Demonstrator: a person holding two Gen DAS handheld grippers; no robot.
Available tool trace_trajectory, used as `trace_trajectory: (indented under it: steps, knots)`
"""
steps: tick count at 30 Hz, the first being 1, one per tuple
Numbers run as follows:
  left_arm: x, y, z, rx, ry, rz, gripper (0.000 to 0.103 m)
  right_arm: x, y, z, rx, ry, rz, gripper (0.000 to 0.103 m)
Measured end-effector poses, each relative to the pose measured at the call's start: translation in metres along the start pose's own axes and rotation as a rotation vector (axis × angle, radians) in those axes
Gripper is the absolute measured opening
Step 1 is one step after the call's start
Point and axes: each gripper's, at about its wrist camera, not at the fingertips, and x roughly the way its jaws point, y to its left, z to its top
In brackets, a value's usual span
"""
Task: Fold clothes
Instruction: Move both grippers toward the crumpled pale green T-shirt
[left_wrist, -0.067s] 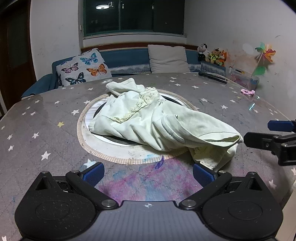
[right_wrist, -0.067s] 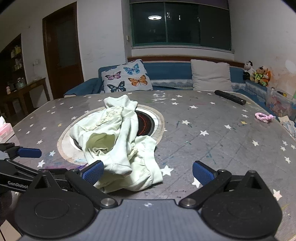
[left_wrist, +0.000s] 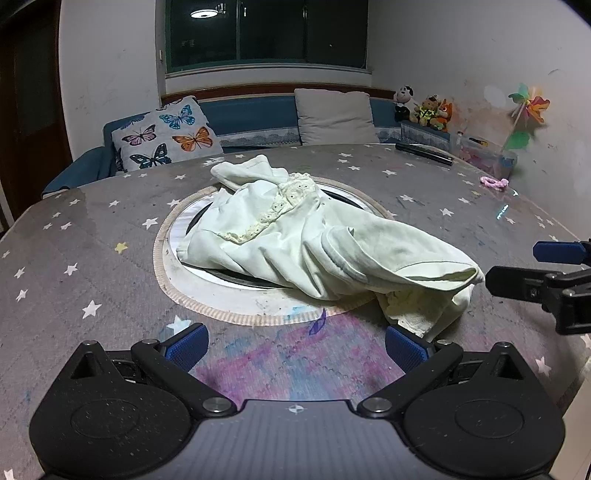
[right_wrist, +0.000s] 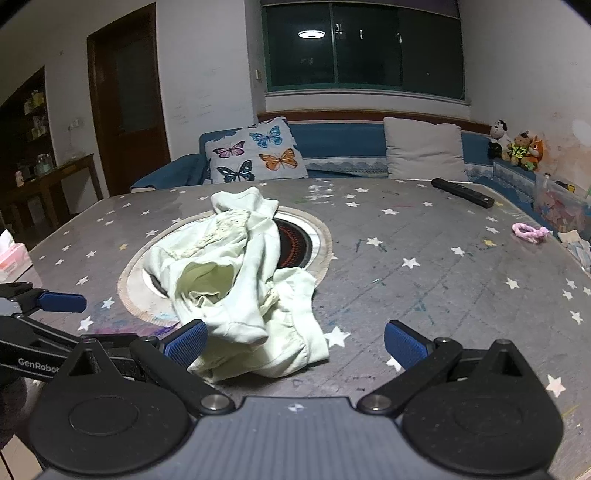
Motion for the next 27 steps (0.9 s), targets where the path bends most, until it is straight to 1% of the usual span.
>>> trace_trajectory:
  steps: [7, 11, 12, 13, 27]
  knots:
    - [-0.002, -0.001, -0.004, -0.001, 0.005, 0.011, 0.103, -0.002, 0.012, -0.009, -0.022, -0.006, -0.004, 0.103]
    - [-0.003, -0.002, -0.006, 0.003, 0.008, 0.017, 0.103, -0.004, 0.018, -0.015, -0.026, 0.013, 0.009, 0.103]
    - [-0.004, -0.002, -0.006, 0.005, 0.010, 0.018, 0.103, -0.005, 0.011, -0.013, -0.031, 0.027, 0.034, 0.103]
    - [-0.004, -0.002, -0.007, 0.007, 0.013, 0.020, 0.103, -0.004, 0.011, -0.014, -0.034, 0.031, 0.037, 0.103]
    - [-0.003, -0.008, -0.013, 0.024, 0.035, 0.024, 0.103, 0.007, 0.022, -0.027, -0.052, 0.101, 0.033, 0.103]
